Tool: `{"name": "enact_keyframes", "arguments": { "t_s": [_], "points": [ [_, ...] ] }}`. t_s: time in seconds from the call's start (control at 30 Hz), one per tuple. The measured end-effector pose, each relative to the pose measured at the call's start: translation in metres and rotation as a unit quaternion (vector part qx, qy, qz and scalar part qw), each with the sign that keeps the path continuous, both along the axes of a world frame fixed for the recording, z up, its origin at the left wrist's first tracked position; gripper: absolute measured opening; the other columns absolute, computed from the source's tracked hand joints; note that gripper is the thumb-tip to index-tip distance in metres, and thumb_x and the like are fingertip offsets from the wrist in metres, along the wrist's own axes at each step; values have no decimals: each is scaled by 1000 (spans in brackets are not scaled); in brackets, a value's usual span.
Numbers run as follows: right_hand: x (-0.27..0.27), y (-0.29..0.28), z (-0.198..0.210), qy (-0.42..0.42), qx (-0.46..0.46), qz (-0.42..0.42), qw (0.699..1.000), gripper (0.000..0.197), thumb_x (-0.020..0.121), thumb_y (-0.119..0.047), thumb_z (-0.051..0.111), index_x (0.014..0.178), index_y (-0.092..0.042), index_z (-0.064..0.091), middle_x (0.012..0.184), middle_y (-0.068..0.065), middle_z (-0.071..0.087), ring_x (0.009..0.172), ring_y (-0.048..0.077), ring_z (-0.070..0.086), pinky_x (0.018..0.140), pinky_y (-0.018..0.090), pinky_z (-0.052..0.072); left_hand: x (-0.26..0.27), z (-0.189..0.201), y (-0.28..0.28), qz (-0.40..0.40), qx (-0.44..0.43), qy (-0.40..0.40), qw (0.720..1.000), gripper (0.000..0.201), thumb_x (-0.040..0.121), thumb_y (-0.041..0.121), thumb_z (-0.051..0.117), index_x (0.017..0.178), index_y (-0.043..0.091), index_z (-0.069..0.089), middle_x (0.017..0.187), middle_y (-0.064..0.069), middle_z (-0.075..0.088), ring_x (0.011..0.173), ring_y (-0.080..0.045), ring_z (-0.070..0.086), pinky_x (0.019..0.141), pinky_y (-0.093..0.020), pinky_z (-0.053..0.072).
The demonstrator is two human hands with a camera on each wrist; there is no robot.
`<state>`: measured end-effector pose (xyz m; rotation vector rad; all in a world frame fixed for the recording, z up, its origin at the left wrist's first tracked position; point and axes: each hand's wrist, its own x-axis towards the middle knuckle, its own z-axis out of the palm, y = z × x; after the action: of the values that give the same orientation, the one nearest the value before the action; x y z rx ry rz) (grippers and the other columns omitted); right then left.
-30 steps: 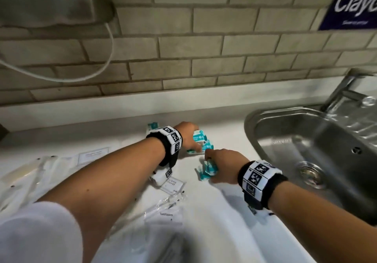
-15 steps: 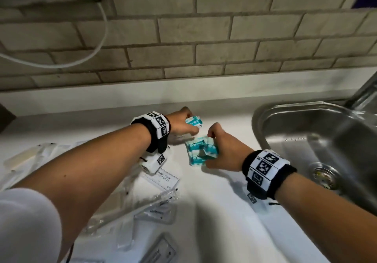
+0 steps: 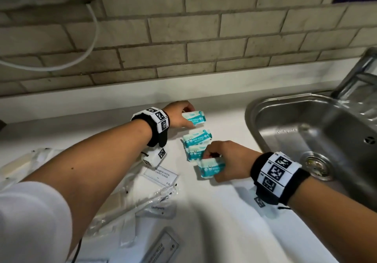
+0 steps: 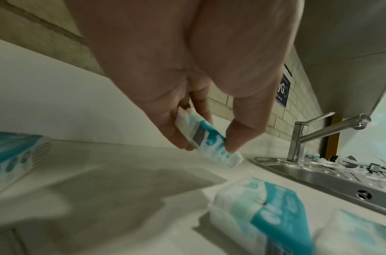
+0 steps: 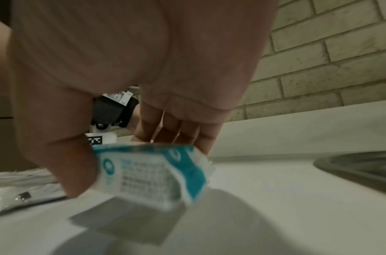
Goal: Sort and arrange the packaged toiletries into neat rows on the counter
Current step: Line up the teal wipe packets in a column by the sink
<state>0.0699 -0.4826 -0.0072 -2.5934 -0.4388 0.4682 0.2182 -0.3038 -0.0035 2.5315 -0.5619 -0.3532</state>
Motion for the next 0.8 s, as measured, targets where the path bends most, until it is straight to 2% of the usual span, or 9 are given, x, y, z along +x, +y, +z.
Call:
{"name": "enact_keyframes", "arguments": {
  "t_s": [0.1,0.23,0.33,0.47,0.6,0.7,0.8],
  "points": [
    [-2,3,-4,16,-40,17,999,49,61,-31,82,107,-32,64,104,-11,63,91,10,60,83,28,53,1,-7,2,-8,25,5,1000,52,77,16,77,125,12,59,122,-5,65,108,-21,63,90,-24,47],
    [-1,11,-7,27,-44,29,998,53,62,-28,85,112,-31,65,111,-11,59,97,10,58,87,27,52,0,-16,3,-20,24,46,998,51,82,13,73,130,11,57,126,-3,64,109,-16,59,87,-18,38],
    [4,16,-6,12,-32,26,999,61,60,-29,87,116,-29,63,105,-10,61,93,11,57,83,24,50,0,-22,4,-24,11,77,997,51,84,11,71,133,13,56,131,-3,61,110,-15,58,94,-19,39],
    [9,18,-4,-10,-34,21,999,65,60,-29,88,116,-25,57,106,-6,60,93,13,56,83,26,51,-2,-23,5,-26,16,77,997,50,87,14,67,135,15,55,131,-2,60,103,-11,56,94,-19,41],
    [11,17,-7,-2,-19,13,1000,65,59,-28,89,114,-23,53,105,-6,57,90,13,56,78,23,50,-3,-21,4,-12,18,81,996,48,88,27,66,134,18,56,132,-2,59,112,-15,58,102,-24,43],
    [15,17,-10,-12,-2,8,1000,63,58,-25,90,109,-21,54,97,-8,55,82,12,52,69,19,43,-6,-23,7,-25,13,84,996,55,83,34,73,134,21,57,125,1,62,105,-14,58,99,-25,44],
    [19,18,-11,-10,2,14,1000,59,58,-21,90,106,-20,55,91,-8,55,79,13,53,67,18,43,-7,-25,9,-31,18,79,996,57,81,33,76,134,22,57,120,2,61,103,-13,56,96,-25,44]
  ]
}}
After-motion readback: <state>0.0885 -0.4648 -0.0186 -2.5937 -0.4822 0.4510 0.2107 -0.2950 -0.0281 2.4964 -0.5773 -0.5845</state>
